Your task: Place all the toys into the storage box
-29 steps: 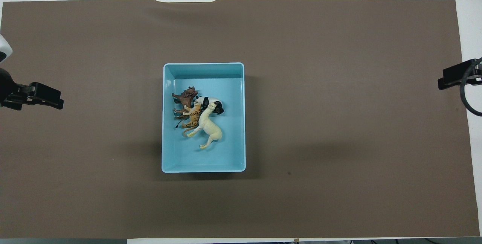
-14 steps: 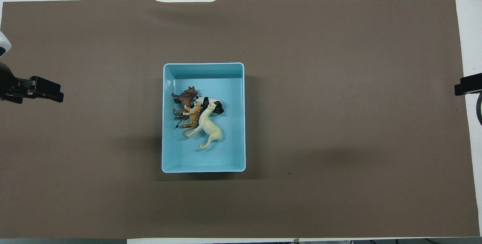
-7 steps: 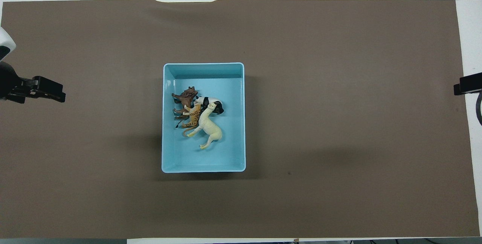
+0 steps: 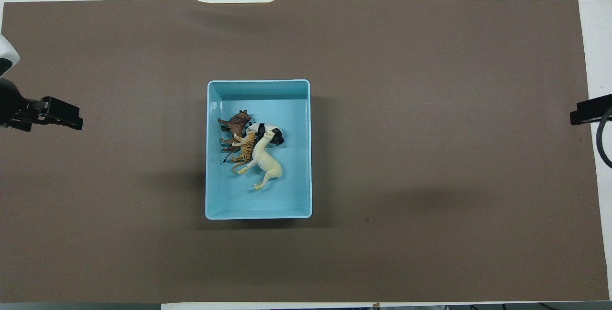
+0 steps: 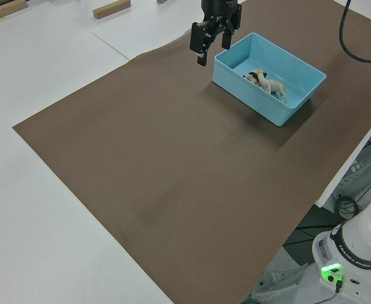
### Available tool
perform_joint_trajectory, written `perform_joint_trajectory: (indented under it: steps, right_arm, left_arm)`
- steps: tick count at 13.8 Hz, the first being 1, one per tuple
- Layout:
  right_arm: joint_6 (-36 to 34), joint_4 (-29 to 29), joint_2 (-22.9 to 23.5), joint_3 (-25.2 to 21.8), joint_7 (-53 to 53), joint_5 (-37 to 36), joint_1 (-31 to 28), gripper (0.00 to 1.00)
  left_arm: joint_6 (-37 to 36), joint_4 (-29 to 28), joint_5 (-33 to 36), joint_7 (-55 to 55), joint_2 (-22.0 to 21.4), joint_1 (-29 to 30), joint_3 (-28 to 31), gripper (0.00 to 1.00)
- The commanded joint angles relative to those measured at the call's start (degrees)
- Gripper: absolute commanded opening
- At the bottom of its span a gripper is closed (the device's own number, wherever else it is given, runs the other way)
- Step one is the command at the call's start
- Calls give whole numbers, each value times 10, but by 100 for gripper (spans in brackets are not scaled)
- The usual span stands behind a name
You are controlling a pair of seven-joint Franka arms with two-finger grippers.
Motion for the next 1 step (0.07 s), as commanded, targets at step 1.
perform_joint_trajectory:
  steps: [1]
  right_arm:
    - [7,-17,-14,2,11,7,-3,100]
  left_arm:
    - [-1,0,-2,9,-13,-12,12,100]
